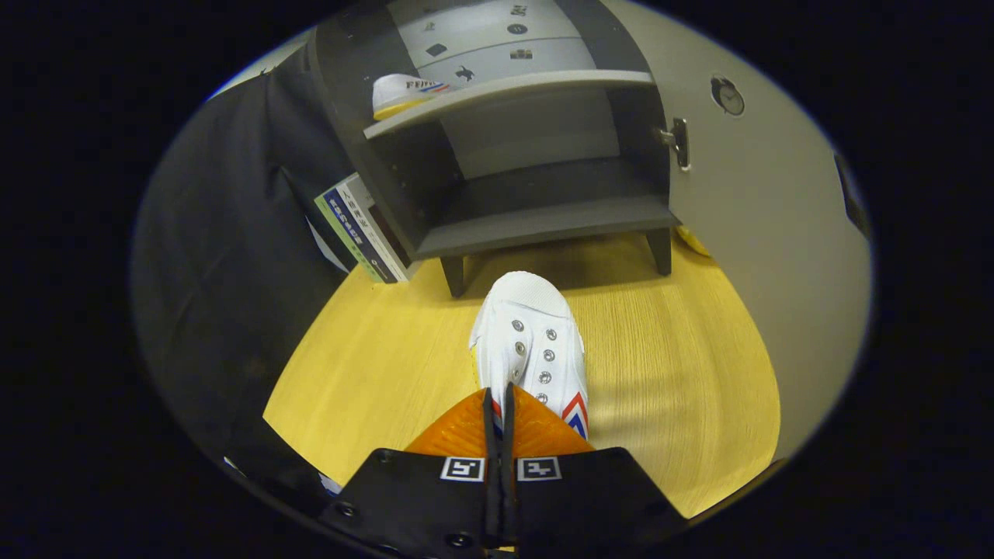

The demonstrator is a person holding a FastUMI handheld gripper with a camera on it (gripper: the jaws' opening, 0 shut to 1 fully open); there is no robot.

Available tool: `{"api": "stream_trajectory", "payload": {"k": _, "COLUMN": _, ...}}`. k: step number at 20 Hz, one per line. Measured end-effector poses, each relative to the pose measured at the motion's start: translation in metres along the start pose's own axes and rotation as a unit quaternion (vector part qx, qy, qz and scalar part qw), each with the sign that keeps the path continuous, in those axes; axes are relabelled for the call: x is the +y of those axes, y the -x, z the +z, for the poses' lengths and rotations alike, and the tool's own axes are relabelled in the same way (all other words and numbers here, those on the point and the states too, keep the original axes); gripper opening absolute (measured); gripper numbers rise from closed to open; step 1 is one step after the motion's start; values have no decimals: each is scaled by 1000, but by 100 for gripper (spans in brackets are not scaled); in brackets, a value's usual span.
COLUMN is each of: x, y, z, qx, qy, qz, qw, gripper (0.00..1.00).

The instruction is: Open the shoe cabinet door, grab the shoes and put them into the shoe cabinet, then close the shoe cabinet door.

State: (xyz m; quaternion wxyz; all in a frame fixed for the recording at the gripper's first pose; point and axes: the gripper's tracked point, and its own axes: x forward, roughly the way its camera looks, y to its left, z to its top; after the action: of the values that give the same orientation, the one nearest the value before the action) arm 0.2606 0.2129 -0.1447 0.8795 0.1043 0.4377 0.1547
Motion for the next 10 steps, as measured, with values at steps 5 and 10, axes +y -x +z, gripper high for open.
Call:
{"api": "stream_trajectory", "payload": {"k": 5, "x": 18, "y": 29, "z": 63, "qx": -58, "qy": 8, "qz": 24, "qw": 998, "gripper": 1}}
{"api": "stream_trajectory", "payload": {"k": 10, "x": 28, "y": 66, "z": 124, "qx": -106, "qy": 4, "qz": 45, "qw": 993, "gripper": 1}}
